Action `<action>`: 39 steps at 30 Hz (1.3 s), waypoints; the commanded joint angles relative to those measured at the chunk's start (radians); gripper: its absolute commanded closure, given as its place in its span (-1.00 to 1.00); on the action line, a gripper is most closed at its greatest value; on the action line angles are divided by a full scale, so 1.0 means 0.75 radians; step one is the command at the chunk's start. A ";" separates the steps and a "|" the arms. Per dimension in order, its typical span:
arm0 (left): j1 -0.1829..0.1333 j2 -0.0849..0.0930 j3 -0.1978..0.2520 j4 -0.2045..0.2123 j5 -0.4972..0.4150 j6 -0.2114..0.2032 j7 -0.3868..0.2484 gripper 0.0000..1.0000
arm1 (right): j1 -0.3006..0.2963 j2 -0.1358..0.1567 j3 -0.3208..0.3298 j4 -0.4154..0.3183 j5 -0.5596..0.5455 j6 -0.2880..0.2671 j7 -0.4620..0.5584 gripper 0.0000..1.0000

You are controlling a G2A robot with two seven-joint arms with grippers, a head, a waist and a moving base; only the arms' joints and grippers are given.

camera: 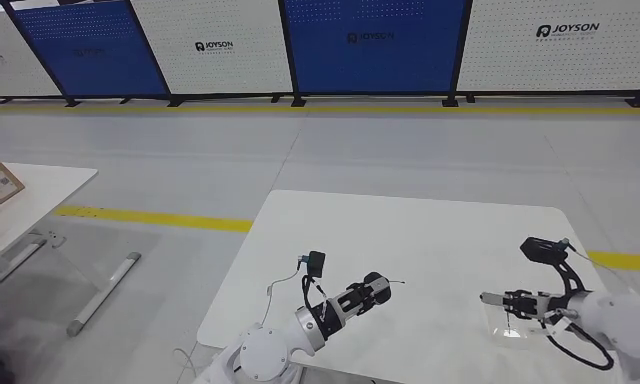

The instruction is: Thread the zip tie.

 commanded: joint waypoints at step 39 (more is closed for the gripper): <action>0.000 0.000 0.000 0.000 0.000 0.000 0.000 1.00 | 0.141 0.038 -0.234 0.132 -0.152 -0.063 0.002 -1.00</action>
